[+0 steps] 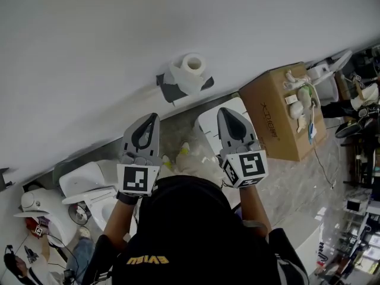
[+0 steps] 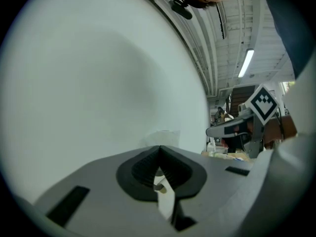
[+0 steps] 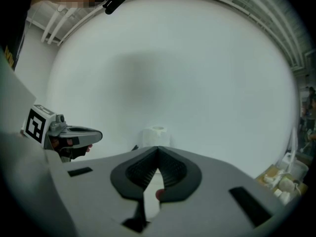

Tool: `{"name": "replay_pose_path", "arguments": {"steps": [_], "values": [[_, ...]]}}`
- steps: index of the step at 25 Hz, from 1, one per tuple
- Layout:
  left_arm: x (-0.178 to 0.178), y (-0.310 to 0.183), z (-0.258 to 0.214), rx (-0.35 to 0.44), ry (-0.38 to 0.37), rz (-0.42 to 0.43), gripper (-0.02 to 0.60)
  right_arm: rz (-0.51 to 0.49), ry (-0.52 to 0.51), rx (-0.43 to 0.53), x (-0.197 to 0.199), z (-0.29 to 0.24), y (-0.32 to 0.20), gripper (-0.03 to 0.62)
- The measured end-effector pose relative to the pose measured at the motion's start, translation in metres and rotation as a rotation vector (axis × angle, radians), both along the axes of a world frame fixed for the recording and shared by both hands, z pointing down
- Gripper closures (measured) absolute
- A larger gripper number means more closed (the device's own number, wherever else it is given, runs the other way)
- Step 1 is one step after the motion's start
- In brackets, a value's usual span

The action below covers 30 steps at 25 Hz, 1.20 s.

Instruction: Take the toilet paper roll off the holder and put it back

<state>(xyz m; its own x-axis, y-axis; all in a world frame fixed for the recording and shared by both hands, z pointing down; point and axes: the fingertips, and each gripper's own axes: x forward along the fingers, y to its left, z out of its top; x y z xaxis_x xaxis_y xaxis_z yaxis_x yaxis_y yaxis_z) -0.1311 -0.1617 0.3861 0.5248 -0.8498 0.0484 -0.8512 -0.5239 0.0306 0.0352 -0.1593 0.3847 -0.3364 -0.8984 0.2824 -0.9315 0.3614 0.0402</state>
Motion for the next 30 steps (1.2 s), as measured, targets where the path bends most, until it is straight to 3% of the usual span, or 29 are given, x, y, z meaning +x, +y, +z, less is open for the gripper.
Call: {"name": "replay_pose_path", "arguments": {"steps": [4, 13, 16, 18, 22, 30], "values": [[-0.003, 0.018, -0.002, 0.005, -0.018, -0.034, 0.571, -0.023, -0.047, 0.007, 0.001, -0.007, 0.013, 0.600], [0.007, 0.080, -0.011, 0.032, -0.069, -0.126, 0.571, -0.110, -0.041, 0.112, 0.030, -0.036, 0.054, 0.601], [0.020, 0.101, -0.013, 0.003, -0.054, -0.161, 0.571, -0.145, -0.071, 0.103, 0.048, -0.038, 0.071, 0.602], [0.031, 0.118, -0.009, -0.015, -0.085, -0.142, 0.571, -0.164, -0.091, 0.095, 0.057, -0.035, 0.086, 0.602], [0.064, 0.129, -0.022, 0.063, -0.081, -0.115, 0.571, -0.248, -0.065, 0.174, 0.070, -0.053, 0.083, 0.602], [0.074, 0.176, -0.048, 0.139, -0.084, -0.151, 0.571, -0.291, -0.059, 0.232, 0.079, -0.084, 0.126, 0.602]]}}
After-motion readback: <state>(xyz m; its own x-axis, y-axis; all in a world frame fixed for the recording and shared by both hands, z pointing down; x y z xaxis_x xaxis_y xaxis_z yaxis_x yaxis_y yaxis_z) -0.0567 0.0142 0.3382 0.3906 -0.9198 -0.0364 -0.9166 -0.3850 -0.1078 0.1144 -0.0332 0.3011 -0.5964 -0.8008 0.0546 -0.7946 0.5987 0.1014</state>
